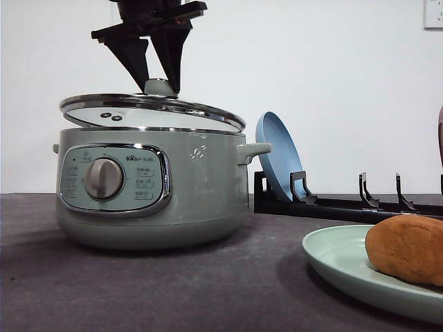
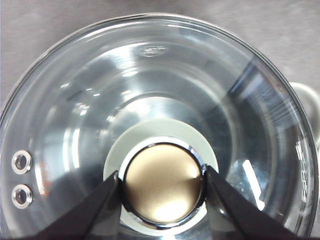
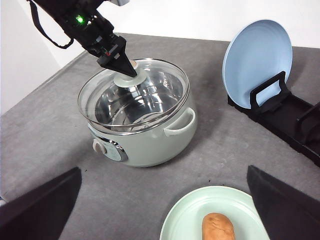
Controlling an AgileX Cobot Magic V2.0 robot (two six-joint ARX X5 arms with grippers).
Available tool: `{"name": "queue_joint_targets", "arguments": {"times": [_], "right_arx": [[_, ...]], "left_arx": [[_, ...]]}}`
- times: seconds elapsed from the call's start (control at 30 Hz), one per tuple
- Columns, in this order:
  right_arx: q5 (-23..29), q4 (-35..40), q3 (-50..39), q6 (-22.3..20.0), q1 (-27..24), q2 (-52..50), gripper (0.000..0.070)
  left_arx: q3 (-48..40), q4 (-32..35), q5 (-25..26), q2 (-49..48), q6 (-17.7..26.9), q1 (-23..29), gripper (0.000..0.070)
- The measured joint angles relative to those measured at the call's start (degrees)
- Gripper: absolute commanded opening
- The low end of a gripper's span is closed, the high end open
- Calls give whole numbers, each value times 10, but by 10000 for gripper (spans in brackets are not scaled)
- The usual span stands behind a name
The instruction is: Transfer potato from steamer to green plate
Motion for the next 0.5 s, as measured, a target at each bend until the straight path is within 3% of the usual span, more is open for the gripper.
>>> {"name": "queue_joint_targets", "arguments": {"times": [0.5], "right_arx": [[0,0,0,0,0,0,672]], "left_arx": [[0,-10,1,16,2,1,0]]}}
